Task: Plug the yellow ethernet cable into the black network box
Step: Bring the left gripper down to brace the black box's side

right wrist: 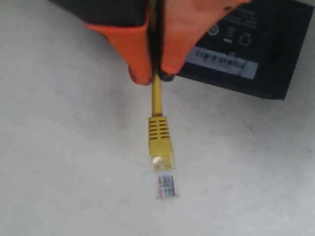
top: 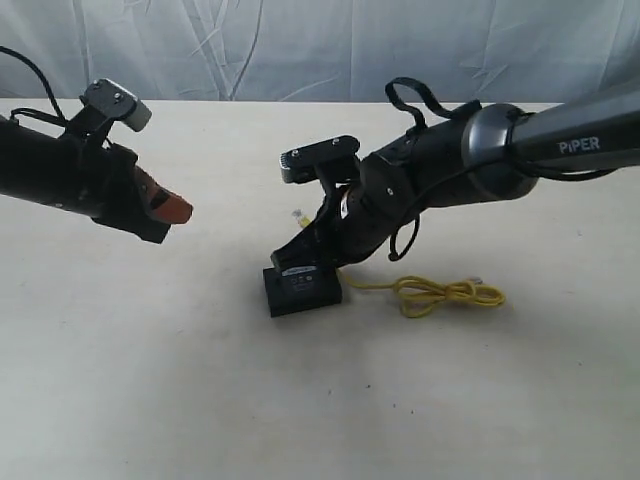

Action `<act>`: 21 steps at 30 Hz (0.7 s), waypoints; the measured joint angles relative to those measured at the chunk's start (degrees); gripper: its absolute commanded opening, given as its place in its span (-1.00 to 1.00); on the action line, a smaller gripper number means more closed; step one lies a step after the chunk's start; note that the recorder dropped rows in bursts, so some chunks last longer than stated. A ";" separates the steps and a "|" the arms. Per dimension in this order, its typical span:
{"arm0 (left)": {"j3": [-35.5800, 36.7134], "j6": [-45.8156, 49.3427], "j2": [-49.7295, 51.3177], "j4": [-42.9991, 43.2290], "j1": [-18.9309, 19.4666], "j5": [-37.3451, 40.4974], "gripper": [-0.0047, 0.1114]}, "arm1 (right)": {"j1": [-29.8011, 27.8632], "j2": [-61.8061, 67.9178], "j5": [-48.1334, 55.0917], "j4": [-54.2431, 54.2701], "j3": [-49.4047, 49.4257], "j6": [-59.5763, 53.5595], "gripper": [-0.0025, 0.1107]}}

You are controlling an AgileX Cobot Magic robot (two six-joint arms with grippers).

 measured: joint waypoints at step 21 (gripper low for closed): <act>-20.61 4.35 18.60 -2.29 -3.59 11.42 -0.92 | 7.73 -16.68 9.66 1.72 15.59 -8.93 -0.97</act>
